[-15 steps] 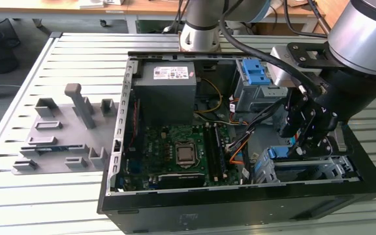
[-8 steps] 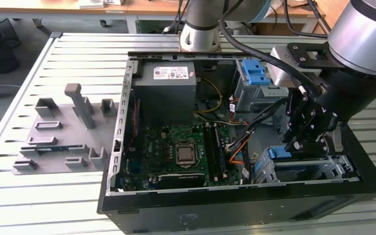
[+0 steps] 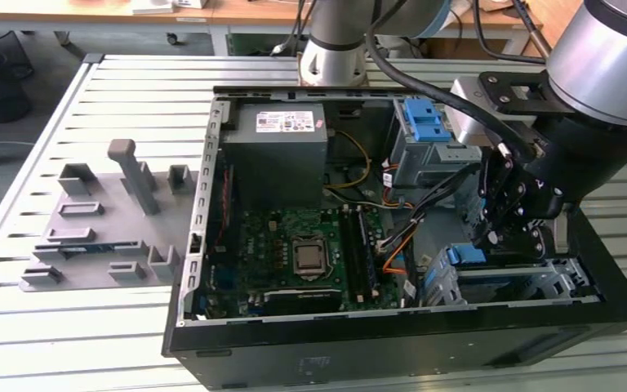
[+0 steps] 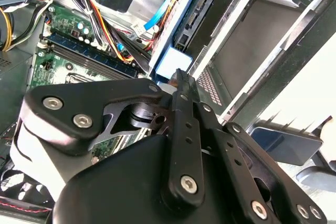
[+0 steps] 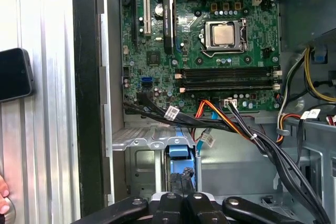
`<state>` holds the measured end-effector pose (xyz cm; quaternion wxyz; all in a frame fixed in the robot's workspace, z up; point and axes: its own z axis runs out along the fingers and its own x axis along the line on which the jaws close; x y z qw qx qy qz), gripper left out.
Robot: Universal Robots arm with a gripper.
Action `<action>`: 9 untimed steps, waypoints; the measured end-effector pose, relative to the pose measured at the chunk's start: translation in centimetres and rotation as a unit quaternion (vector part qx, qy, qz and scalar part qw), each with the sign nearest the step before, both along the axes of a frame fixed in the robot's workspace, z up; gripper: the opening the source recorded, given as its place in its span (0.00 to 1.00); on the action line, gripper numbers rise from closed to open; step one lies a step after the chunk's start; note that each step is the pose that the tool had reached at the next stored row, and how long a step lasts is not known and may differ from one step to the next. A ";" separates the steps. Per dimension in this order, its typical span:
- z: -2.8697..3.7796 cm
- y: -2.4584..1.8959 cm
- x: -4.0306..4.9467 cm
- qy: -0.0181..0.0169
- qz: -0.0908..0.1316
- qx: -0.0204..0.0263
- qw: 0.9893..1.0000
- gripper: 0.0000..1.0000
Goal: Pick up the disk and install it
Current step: 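Insert the disk into the insertion slot, then insert the first disk wire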
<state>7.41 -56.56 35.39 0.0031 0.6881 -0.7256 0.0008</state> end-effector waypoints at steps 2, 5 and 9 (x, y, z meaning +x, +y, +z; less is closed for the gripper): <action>-0.02 0.00 0.00 0.000 0.000 0.000 1.000 0.11; -0.03 0.00 0.00 0.000 0.000 0.000 1.000 0.11; -0.04 0.00 0.00 0.000 0.000 0.000 1.000 0.11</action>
